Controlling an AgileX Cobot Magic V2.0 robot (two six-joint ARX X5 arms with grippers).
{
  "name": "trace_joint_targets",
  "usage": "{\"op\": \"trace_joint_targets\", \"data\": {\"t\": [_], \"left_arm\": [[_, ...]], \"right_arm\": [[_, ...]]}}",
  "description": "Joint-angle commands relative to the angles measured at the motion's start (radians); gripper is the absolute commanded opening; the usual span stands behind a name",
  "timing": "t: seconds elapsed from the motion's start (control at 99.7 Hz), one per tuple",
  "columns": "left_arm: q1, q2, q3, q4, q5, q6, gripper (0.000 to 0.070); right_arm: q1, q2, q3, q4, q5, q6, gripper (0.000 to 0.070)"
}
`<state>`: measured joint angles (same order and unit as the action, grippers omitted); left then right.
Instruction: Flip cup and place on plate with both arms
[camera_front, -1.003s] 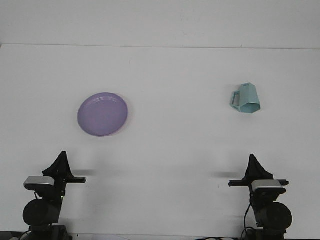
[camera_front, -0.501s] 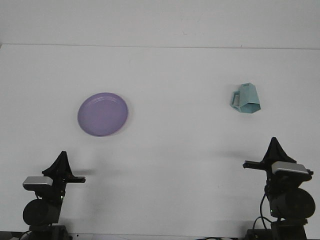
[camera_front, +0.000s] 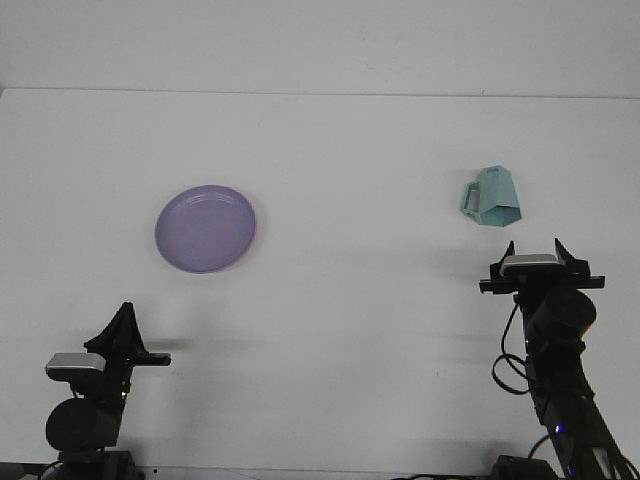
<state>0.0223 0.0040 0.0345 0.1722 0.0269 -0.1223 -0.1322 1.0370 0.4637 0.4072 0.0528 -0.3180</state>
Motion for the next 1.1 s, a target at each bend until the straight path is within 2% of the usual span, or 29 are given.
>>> {"op": "trace_joint_targets", "data": {"t": [0.0, 0.231, 0.421, 0.682, 0.882, 1.093], "left_arm": [[0.0, -0.001, -0.019, 0.013, -0.001, -0.003, 0.0012], [0.0, -0.001, -0.019, 0.013, -0.001, -0.003, 0.0012], [0.0, -0.001, -0.019, 0.013, -0.001, -0.003, 0.0012], [0.0, -0.001, -0.019, 0.013, -0.001, -0.002, 0.0012], [0.0, -0.001, -0.019, 0.013, -0.001, 0.001, 0.0012], [0.0, -0.001, -0.019, 0.012, -0.001, 0.001, 0.0012]], "right_arm": [[-0.027, 0.085, 0.002, 0.075, -0.039, -0.024, 0.0473], [-0.105, 0.36, 0.008, 0.355, -0.159, -0.031, 0.0473], [-0.132, 0.543, 0.099, 0.407, -0.22, -0.029, 0.0473], [-0.137, 0.72, 0.267, 0.392, -0.224, -0.052, 0.0473], [-0.138, 0.818, 0.369, 0.375, -0.264, -0.11, 0.0473], [-0.145, 0.919, 0.474, 0.364, -0.315, -0.137, 0.0472]]}}
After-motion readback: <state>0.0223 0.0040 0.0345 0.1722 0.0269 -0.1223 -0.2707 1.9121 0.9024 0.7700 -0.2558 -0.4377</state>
